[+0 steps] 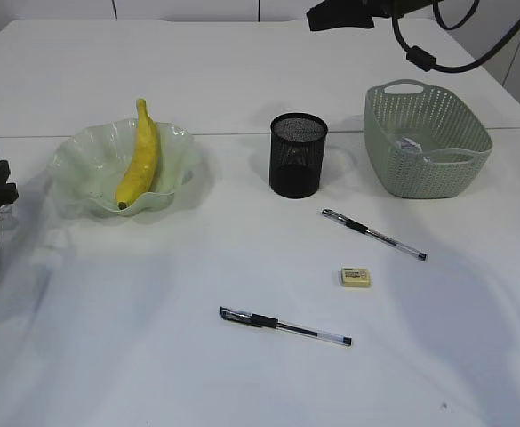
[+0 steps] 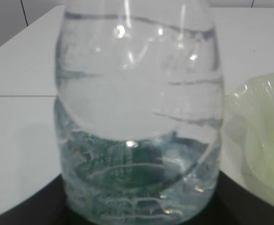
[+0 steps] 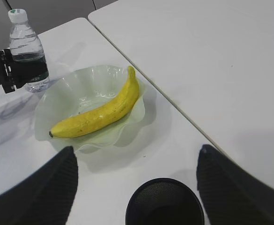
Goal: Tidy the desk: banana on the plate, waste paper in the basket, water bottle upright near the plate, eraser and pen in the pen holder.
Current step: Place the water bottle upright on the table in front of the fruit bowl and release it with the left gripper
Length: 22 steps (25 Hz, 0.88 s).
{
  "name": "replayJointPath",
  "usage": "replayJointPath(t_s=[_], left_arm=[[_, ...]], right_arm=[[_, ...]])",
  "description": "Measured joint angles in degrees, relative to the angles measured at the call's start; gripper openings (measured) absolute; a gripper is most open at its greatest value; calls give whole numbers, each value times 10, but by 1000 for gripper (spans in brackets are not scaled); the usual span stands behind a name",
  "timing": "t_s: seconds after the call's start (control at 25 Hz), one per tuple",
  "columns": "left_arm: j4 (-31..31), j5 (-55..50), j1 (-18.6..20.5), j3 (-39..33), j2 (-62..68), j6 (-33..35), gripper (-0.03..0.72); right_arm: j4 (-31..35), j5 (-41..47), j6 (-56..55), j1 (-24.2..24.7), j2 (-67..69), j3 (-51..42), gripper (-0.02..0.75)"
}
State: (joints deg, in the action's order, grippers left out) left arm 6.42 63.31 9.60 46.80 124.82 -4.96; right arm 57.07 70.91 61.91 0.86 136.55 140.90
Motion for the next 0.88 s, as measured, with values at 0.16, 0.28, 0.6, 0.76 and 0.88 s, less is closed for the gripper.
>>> replayJointPath(t_s=[0.16,0.28,0.6,0.76,0.88], left_arm=[[0,0,0,0,0,0,407],[0,0,0,0,0,0,407],[19,0,0,0,0,0,407],[29,0,0,0,0,0,407],[30,0,0,0,0,0,407]], right_arm=[[0,0,0,0,0,0,586],[0,0,5,0,0,0,586],[0,0,19,0,0,0,585],[0,0,24,0,0,0,586],[0,0,26,0,0,0,586]])
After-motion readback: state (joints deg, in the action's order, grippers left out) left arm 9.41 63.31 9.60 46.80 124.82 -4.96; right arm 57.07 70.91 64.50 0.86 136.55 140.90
